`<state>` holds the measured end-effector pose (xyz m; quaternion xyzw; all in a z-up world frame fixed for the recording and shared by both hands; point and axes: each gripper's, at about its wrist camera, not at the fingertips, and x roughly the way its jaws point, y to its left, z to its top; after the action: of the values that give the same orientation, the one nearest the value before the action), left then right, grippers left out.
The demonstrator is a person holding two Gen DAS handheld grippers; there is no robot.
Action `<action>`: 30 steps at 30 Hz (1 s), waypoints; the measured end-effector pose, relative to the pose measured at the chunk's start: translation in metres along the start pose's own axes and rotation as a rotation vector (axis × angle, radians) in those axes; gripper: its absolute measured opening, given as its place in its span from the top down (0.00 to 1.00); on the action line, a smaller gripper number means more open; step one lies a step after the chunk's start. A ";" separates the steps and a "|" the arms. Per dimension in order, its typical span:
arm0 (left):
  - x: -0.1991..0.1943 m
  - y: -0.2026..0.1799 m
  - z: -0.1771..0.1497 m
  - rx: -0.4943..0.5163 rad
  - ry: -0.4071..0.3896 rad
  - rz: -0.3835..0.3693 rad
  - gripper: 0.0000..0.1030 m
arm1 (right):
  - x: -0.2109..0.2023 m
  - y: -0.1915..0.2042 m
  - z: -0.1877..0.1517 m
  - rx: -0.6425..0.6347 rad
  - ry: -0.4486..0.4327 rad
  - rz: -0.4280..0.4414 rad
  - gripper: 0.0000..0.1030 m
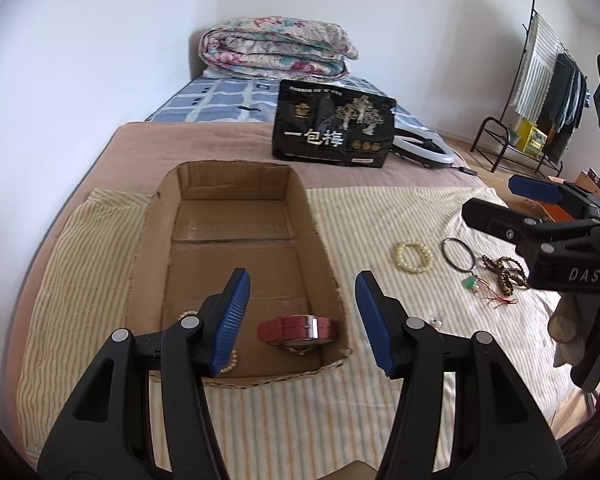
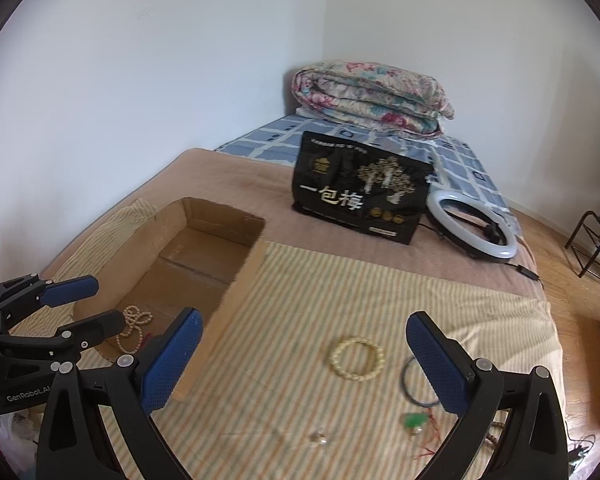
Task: Organize jewelry
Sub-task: 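Withdraw both tools from the box back over the remaining jewelry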
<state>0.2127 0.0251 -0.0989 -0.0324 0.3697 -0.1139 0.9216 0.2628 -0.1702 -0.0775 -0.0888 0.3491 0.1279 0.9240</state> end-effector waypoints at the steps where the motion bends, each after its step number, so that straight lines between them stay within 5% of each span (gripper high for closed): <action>1: 0.001 -0.004 0.001 0.004 0.000 -0.007 0.46 | -0.003 -0.006 -0.001 0.009 -0.002 -0.007 0.00; 14: 0.009 -0.061 -0.002 0.074 0.015 -0.088 0.46 | -0.029 -0.089 -0.019 0.138 -0.006 -0.075 0.00; 30: 0.038 -0.122 -0.020 0.149 0.081 -0.170 0.46 | -0.028 -0.194 -0.079 0.267 0.098 -0.166 0.00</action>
<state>0.2029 -0.1018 -0.1218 0.0096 0.3931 -0.2202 0.8927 0.2514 -0.3798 -0.1031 0.0002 0.3991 -0.0012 0.9169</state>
